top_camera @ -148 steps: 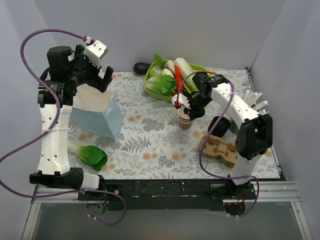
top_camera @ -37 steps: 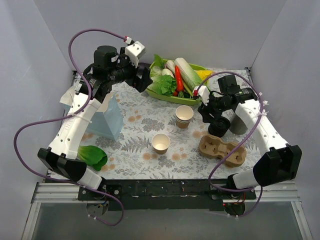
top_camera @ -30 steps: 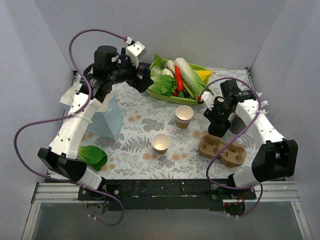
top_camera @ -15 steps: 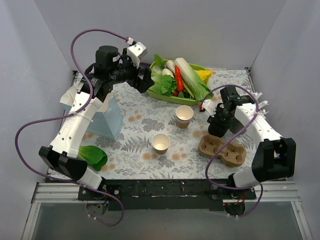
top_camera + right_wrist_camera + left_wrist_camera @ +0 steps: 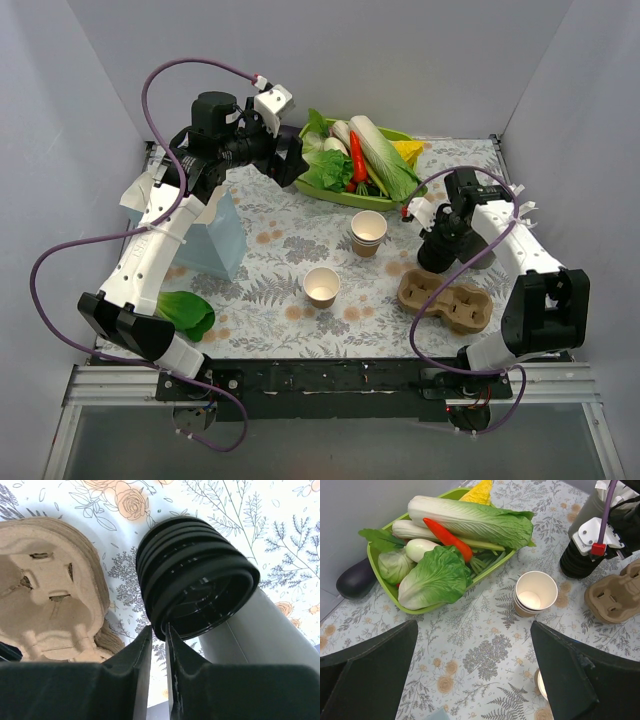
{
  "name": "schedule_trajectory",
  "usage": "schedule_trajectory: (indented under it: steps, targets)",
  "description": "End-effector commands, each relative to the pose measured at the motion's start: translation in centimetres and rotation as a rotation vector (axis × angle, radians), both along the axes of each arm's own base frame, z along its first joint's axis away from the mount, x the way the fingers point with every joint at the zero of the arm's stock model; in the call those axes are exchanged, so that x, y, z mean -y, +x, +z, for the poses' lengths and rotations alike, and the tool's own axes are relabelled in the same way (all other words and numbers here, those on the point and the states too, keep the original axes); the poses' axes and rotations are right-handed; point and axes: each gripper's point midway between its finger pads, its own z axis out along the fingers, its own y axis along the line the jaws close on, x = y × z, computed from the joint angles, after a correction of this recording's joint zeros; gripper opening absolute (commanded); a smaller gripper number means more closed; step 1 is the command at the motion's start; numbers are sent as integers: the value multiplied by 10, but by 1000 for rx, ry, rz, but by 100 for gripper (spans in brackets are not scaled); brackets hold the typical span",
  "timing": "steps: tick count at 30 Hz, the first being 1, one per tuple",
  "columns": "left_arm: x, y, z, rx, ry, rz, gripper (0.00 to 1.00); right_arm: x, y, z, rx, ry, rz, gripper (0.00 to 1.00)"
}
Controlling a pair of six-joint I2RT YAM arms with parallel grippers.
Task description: Pack the takeout coffee
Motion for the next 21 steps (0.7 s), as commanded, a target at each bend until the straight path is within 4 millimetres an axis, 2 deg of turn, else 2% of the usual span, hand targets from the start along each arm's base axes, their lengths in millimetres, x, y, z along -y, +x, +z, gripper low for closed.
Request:
schedule_trajectory:
  steps: [1,7,10,11,12,13,14,15,18,19,21]
  targets:
    - [0,-7,-1,-7,3,-16,98,-5,1,22,17,28,56,20]
    - [2,-12,-10,-25,10,-44,98,-10,-5,38,17,63,63,10]
    - [4,-18,-16,-32,18,-77,98,-22,-2,55,34,128,60,8]
    - [4,-21,-16,-24,21,-92,98,-27,-1,71,46,160,66,8]
    - [4,-26,-16,-6,32,-122,98,-41,-6,79,24,234,84,7]
    - [5,-31,-26,-19,44,-142,98,-49,-7,90,22,281,90,6]
    - [2,-40,-20,14,41,-159,98,-57,-10,108,2,331,85,6]
    - [1,-45,-24,41,55,-184,98,-72,-10,119,-5,411,76,4]
    - [0,-58,-33,97,78,-228,98,-82,-3,135,9,471,51,2]
    - [0,-60,-37,91,84,-230,98,-81,-1,133,7,460,49,2]
    - [0,-60,-38,71,86,-224,98,-70,6,117,9,395,24,14]
